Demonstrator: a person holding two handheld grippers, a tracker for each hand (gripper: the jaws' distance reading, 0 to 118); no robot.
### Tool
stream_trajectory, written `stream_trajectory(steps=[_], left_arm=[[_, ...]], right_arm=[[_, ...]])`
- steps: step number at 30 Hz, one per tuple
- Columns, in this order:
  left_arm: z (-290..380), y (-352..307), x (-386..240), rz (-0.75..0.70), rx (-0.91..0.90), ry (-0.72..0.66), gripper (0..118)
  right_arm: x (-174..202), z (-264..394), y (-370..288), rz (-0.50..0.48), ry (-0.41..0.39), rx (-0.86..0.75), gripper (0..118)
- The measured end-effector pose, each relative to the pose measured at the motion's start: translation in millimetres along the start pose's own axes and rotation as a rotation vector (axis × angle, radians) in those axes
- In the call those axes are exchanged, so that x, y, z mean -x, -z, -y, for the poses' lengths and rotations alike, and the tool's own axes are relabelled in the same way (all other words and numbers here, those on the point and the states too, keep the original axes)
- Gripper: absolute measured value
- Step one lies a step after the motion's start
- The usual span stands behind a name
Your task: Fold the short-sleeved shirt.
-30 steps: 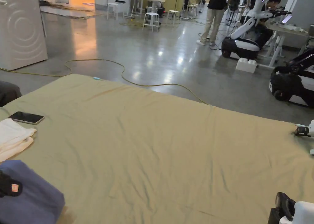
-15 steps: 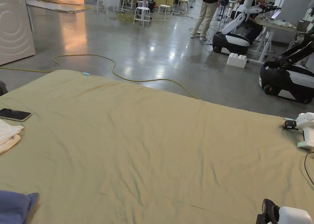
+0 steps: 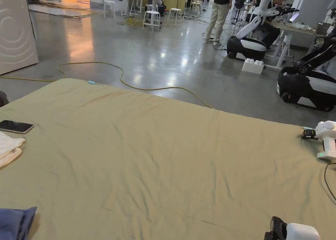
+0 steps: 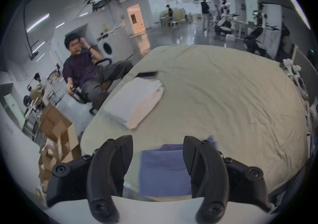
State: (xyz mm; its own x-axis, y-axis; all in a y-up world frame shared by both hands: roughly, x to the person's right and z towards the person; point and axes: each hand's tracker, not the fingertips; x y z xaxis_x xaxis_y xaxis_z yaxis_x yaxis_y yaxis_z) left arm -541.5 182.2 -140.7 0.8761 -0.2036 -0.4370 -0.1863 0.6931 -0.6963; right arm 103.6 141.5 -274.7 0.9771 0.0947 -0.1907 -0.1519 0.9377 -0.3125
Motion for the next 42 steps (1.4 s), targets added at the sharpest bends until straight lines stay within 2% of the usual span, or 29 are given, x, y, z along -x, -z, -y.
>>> stream_trajectory(steps=[4,8,12,15,16,18,20,22,26,29,36,39,42], left_arm=[[18.4,-17.1,-71.5,0.101,-0.159,0.006,67],[30.9,-37.2,-155.9,0.258,-0.276,-0.086,66],[31.3,-57.5,-235.8,0.257,-0.383,-0.106,65],[23.8,-67.1,-274.7,0.32,-0.451,-0.132,63],[21.7,-69.4,-285.9,0.333,-0.467,-0.116,57],[20.2,-77.7,-314.7,0.313,-0.505,-0.062,30],[17.8,-78.2,-329.2,0.302,-0.516,-0.053,28],[15.2,-85.1,-339.9,0.358,-0.533,-0.054,22],[15.5,-95.8,-356.8,0.347,-0.591,-0.021,7],[15.1,-103.0,-362.9,0.389,-0.6,0.001,7],[18.5,-108.3,-366.3,0.365,-0.608,-0.022,7],[21.8,-104.7,-368.8,0.218,-0.598,-0.011,7],[24.5,-104.5,-358.0,0.294,-0.594,-0.057,7]], right_arm=[[2.7,-0.8,1.7,-0.001,0.018,-0.004,0],[6.8,-2.1,5.8,-0.001,0.045,-0.005,0],[11.3,-6.1,8.0,0.0,0.061,-0.016,0],[13.7,-10.2,8.8,0.001,0.071,-0.028,0],[14.4,-11.4,8.8,0.003,0.075,-0.033,0],[15.3,-14.0,8.8,0.006,0.078,-0.042,0],[15.4,-15.2,8.3,0.011,0.078,-0.052,0],[15.0,-16.4,7.2,0.016,0.079,-0.066,0],[13.6,-18.4,4.8,0.023,0.079,-0.081,0],[13.7,-19.2,2.1,0.026,0.089,-0.093,0],[15.0,-21.2,-7.6,0.025,0.09,-0.129,0],[15.5,-23.0,-12.9,0.029,0.082,-0.142,0],[14.6,-22.9,-18.2,0.019,0.116,-0.153,0]])
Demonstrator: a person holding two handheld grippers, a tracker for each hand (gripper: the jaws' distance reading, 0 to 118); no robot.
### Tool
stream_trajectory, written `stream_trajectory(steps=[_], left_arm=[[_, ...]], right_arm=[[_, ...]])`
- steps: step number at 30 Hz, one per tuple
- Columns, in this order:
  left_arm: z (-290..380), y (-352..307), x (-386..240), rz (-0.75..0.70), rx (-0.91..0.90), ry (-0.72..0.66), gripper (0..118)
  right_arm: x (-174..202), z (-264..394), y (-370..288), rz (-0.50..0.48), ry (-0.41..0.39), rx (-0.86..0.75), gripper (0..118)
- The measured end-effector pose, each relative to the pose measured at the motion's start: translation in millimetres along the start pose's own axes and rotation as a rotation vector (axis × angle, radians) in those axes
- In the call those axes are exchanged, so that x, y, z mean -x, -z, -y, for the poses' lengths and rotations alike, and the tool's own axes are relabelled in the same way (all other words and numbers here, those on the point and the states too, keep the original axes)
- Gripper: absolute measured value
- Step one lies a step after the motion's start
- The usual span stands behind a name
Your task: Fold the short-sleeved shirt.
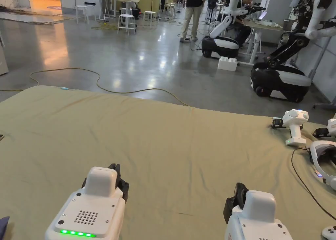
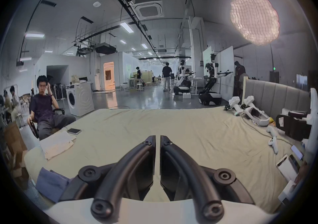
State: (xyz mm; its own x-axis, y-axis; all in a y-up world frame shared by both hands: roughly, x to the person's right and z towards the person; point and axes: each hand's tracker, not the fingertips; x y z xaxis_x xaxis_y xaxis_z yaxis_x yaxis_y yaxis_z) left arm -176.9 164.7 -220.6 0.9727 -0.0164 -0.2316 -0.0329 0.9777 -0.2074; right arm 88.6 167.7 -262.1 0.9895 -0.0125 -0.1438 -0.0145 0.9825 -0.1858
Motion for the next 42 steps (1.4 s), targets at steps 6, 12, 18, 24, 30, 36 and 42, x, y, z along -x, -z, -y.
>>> stream_trajectory(steps=[6,12,18,24,30,36,42], left_arm=[[-1.4,-2.3,8.0,0.002,-0.019,-0.017,7],[-4.1,-0.7,7.4,0.005,-0.035,0.032,7],[-6.1,4.4,7.5,0.014,-0.03,0.043,52],[-5.2,7.0,15.9,0.023,-0.015,-0.045,86],[-4.0,10.8,23.4,0.013,-0.003,-0.087,87],[-7.6,5.1,22.1,0.0,-0.048,-0.041,88],[-10.5,6.4,20.7,0.017,-0.061,0.007,89]], right_arm=[[2.0,-1.5,2.3,0.004,-0.008,-0.002,0],[0.4,-2.5,6.4,0.019,-0.009,0.002,1],[-4.6,-2.4,10.5,0.053,-0.014,0.005,77],[-10.3,-2.6,10.6,0.069,-0.019,0.002,102],[-13.4,-3.5,8.2,0.058,-0.035,-0.013,108],[-15.0,-5.7,5.8,0.061,-0.03,-0.037,108],[-15.3,-5.8,8.4,0.051,-0.018,-0.041,108]])
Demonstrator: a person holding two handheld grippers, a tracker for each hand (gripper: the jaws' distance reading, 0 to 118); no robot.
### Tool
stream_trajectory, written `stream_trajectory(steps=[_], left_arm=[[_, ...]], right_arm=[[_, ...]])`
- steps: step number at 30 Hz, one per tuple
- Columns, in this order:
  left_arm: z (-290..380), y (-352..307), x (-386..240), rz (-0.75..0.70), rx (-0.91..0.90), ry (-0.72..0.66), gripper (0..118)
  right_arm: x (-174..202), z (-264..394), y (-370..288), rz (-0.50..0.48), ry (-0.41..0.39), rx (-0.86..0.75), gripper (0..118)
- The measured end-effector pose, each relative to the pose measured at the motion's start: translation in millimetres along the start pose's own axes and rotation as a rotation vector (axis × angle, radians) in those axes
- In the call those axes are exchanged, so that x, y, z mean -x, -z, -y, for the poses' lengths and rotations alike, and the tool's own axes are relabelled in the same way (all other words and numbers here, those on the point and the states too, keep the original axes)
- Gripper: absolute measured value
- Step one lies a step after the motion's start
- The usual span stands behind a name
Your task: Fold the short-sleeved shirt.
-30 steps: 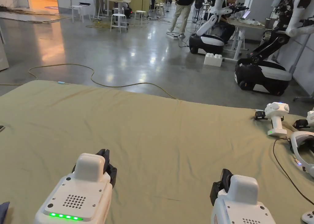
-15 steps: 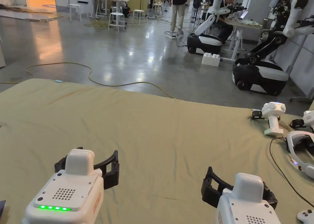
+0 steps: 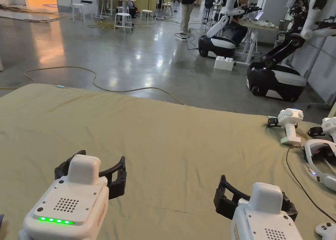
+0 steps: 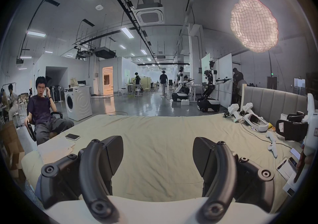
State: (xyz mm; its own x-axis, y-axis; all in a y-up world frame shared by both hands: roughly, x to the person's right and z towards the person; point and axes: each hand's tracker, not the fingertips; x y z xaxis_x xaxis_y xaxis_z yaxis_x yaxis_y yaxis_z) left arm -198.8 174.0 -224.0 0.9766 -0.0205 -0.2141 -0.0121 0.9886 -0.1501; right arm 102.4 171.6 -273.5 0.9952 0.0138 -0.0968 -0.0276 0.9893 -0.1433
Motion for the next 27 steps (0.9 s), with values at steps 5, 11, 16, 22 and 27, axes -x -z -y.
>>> stream_trajectory(steps=[5,11,16,22,27], left_arm=[[-0.8,0.5,0.7,0.023,-0.008,-0.011,89],[-2.7,1.6,8.4,0.059,-0.007,-0.137,89],[-3.4,1.5,9.9,0.06,-0.021,-0.138,89],[-5.5,3.9,10.3,0.042,-0.014,-0.111,89],[-4.6,4.4,10.9,0.027,-0.01,-0.107,89]], right_arm=[[2.3,0.1,1.8,0.072,0.051,-0.018,108],[1.6,-5.2,14.4,0.129,0.099,0.063,108],[13.1,-6.8,23.1,0.277,0.0,0.123,108],[12.9,-9.0,20.3,0.16,0.069,0.151,108],[11.3,-12.5,17.8,0.109,0.115,0.157,108]])
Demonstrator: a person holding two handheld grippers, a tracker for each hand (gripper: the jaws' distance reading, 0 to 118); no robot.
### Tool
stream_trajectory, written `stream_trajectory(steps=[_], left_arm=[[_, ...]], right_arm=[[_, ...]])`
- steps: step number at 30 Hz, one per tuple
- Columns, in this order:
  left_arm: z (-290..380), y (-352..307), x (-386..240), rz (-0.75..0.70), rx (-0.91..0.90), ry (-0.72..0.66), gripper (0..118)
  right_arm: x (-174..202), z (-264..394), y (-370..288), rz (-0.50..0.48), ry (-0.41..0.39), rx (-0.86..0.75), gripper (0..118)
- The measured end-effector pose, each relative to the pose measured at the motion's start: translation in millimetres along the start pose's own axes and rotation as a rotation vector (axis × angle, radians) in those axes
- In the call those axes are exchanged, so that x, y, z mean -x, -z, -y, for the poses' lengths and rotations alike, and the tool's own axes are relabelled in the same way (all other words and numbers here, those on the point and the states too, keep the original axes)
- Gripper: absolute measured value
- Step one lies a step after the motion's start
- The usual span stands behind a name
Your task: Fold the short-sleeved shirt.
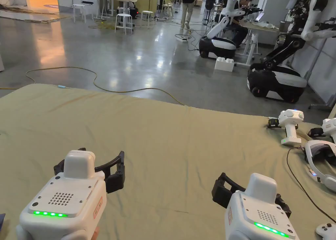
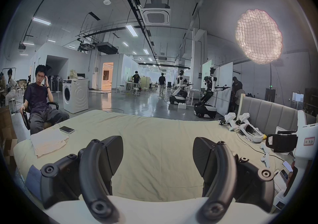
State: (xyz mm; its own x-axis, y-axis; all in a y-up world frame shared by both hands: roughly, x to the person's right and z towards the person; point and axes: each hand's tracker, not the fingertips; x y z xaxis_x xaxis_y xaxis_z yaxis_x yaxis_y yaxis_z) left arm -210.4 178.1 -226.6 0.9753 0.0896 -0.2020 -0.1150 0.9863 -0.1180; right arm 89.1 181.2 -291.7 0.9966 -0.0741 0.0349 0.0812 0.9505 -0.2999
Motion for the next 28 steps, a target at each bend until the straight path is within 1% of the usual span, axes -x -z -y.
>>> stream_trajectory(steps=[11,16,19,25,28], left_arm=[[5.1,-1.2,-1.5,0.005,0.008,0.036,89],[5.7,0.5,-0.7,0.015,0.024,0.033,89],[5.7,0.9,-0.6,0.014,0.027,0.034,89],[5.3,1.0,-0.9,0.022,0.025,0.036,89],[4.3,2.2,-1.0,0.023,0.026,0.035,89]], right_arm=[[0.6,-0.2,-2.2,-0.046,0.006,-0.007,108],[2.5,-0.2,-5.4,-0.033,-0.011,-0.034,108],[3.9,-1.3,-5.3,-0.018,-0.015,-0.024,108],[0.2,-3.7,-5.1,-0.061,-0.008,-0.007,108],[-2.3,-4.2,-3.5,-0.096,0.026,0.005,108]])
